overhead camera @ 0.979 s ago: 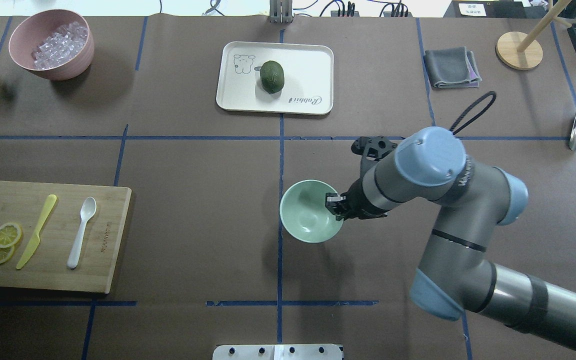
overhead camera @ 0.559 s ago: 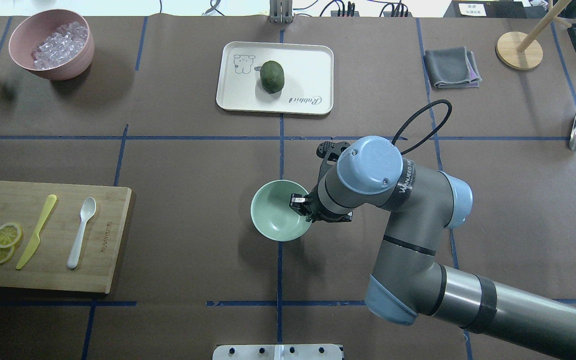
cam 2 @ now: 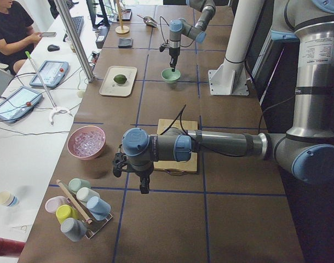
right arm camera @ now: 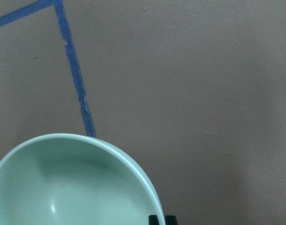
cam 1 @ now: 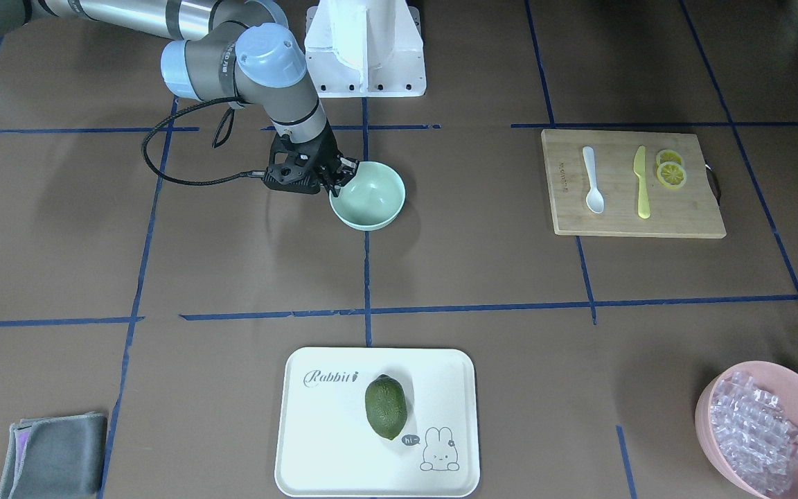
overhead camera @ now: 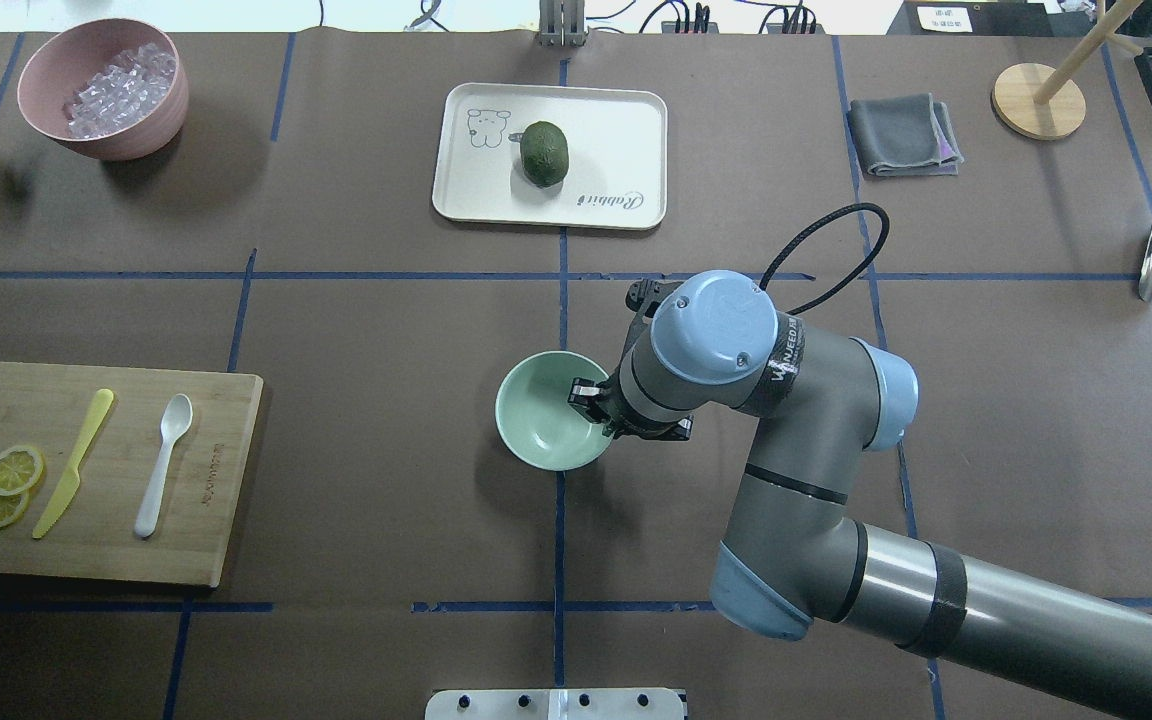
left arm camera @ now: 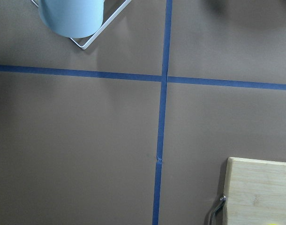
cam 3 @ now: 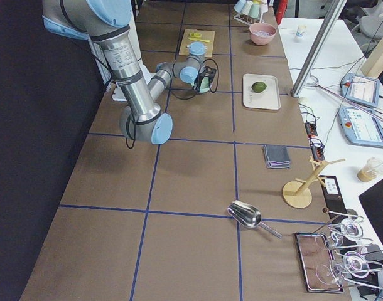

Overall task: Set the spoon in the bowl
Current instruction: 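Grip the bowl rim and drag it toward the table centre with the right gripper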

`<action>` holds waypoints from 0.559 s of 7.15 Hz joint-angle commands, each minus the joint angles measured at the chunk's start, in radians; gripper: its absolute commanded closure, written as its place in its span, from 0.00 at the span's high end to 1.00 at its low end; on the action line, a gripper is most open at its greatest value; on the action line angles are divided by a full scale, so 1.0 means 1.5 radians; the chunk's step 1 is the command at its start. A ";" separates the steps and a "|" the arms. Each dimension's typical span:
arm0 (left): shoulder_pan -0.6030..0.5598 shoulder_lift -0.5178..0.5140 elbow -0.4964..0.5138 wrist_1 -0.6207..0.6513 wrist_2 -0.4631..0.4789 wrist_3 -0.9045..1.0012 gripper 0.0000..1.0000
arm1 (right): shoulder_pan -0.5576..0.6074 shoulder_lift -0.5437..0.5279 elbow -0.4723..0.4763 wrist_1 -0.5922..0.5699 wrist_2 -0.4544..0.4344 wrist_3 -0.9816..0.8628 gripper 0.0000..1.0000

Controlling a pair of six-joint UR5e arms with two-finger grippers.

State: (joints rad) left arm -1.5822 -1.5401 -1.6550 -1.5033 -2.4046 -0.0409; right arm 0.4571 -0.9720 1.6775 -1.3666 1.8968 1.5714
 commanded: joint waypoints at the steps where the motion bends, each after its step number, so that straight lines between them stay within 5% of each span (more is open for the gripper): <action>1: 0.007 -0.001 -0.005 -0.001 -0.001 0.000 1.00 | 0.002 0.001 0.008 0.000 0.006 0.002 1.00; 4: 0.148 0.000 -0.095 -0.026 -0.025 -0.131 1.00 | 0.112 -0.093 0.155 0.000 0.122 -0.005 1.00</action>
State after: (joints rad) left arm -1.4683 -1.5414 -1.7349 -1.5142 -2.4345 -0.1532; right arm 0.5477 -1.0342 1.8063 -1.3668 1.9979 1.5695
